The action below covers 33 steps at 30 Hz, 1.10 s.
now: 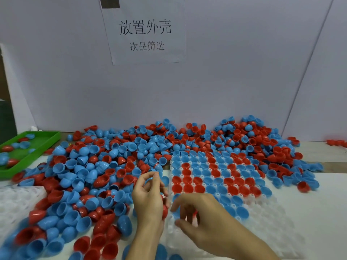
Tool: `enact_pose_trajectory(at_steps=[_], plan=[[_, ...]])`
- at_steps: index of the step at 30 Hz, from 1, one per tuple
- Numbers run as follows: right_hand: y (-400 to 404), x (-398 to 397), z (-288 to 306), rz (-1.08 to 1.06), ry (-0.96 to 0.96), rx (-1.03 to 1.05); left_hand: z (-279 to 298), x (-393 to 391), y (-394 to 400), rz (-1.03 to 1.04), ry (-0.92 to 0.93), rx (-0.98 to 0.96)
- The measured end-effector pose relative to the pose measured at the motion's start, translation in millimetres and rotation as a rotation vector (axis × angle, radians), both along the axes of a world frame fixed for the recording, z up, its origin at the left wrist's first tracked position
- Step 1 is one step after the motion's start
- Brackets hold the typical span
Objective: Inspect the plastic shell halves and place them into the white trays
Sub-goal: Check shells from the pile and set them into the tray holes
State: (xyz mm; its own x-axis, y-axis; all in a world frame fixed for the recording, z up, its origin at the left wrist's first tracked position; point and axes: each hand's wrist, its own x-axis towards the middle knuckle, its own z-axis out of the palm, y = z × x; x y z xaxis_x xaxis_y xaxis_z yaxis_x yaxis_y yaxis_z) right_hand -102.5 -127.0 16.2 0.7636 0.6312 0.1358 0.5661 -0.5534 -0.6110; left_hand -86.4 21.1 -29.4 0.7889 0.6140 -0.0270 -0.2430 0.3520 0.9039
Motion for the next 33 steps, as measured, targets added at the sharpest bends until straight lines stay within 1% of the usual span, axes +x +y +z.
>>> enact_pose_trajectory(at_steps=[2,4,7,8,11,13,16,18,20,21,23,25,28,30,31,33], plan=[[2,-8,-1,0.122,0.014,-0.129,0,0,2,0.012,-0.004,-0.014],[12,-15,-8,0.227,-0.042,-0.262,1,-1,5,0.019,-0.010,-0.041],[31,-24,-19,0.269,-0.224,-0.433,2,-1,10,0.026,-0.025,-0.081],[36,-25,-20,0.276,-0.259,-0.488,3,-1,12,0.026,-0.030,-0.086],[49,-22,-21,0.277,-0.250,-0.584,2,-2,15,0.026,-0.029,-0.085],[50,-17,-18,0.244,-0.161,-0.515,2,-1,17,0.021,-0.041,-0.100],[34,-10,-7,0.095,0.118,-0.192,2,1,21,0.014,-0.069,-0.134],[19,-4,3,-0.048,0.224,0.054,2,1,21,-0.022,-0.076,-0.134],[4,9,9,-0.196,0.190,0.266,3,-1,17,-0.104,-0.086,-0.095],[-3,16,12,-0.265,0.127,0.328,4,-2,14,-0.162,-0.088,-0.058],[-11,27,16,-0.342,-0.012,0.381,6,-4,8,-0.307,-0.092,0.023],[-10,33,16,-0.320,-0.101,0.386,9,-7,2,-0.455,-0.089,0.079],[0,33,9,-0.175,-0.200,0.321,11,-11,-3,-0.595,-0.080,0.120],[4,33,3,-0.116,-0.227,0.303,11,-12,-2,-0.585,-0.071,0.109],[5,33,1,-0.127,-0.220,0.341,11,-12,-1,-0.571,-0.069,0.102],[2,33,1,-0.218,-0.210,0.455,12,-13,2,-0.564,-0.090,0.097]])
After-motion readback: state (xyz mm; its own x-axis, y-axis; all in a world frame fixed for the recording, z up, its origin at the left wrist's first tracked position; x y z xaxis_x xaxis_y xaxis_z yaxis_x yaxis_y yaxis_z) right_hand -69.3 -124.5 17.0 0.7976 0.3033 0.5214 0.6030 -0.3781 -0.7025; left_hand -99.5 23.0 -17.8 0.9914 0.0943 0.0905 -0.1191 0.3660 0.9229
